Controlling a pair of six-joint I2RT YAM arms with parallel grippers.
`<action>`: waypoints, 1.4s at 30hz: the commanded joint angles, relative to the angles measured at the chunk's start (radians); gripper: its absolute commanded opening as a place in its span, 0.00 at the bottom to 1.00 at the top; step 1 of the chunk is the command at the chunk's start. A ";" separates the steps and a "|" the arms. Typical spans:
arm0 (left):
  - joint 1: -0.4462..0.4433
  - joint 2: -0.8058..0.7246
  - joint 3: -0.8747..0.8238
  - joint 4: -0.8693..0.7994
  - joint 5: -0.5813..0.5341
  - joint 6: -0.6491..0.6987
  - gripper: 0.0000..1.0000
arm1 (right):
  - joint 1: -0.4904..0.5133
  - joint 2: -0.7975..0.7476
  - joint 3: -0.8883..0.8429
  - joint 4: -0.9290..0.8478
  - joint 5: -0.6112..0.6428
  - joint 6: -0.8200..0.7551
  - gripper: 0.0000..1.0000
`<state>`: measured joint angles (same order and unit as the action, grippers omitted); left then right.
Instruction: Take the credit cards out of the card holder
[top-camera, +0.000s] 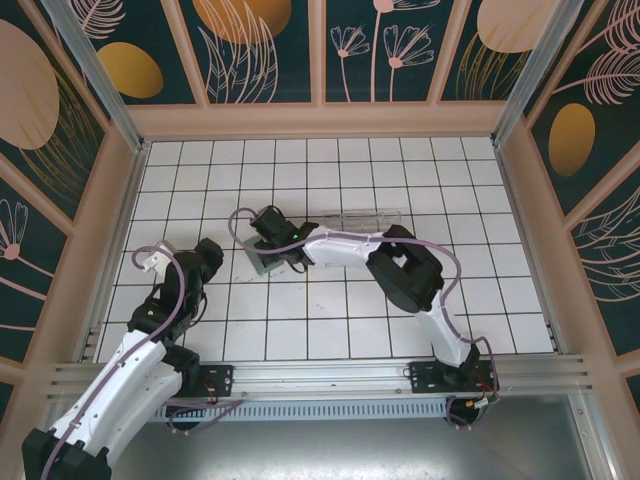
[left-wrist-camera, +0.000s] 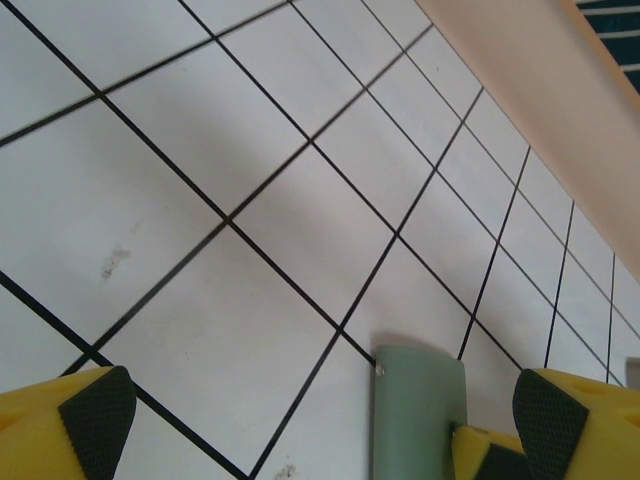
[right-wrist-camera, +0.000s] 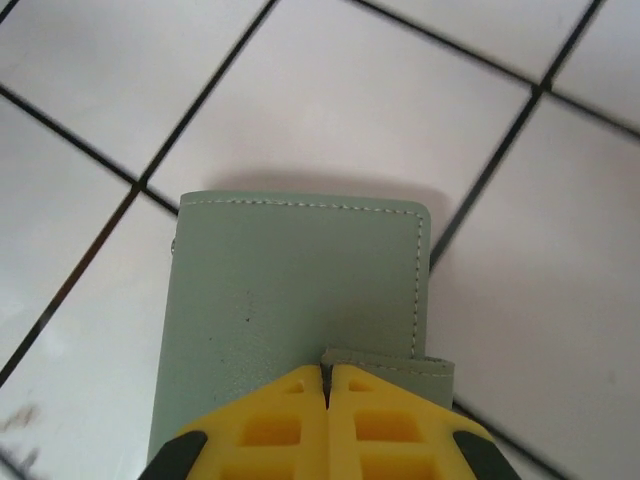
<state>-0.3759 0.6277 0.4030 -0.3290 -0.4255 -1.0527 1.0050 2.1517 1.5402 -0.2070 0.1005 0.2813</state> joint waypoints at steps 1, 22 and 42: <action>-0.001 0.023 -0.024 0.077 0.096 0.049 0.97 | 0.019 -0.116 -0.093 -0.001 -0.072 0.182 0.00; -0.084 0.069 -0.302 0.674 0.654 -0.137 0.16 | 0.083 -0.326 -0.463 0.156 -0.041 0.638 0.00; -0.238 0.556 -0.202 0.666 0.494 -0.153 0.00 | 0.085 -0.291 -0.443 0.150 -0.052 0.617 0.00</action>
<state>-0.6083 1.1580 0.1806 0.4202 0.1387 -1.1843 1.0866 1.8450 1.0908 -0.0772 0.0360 0.8970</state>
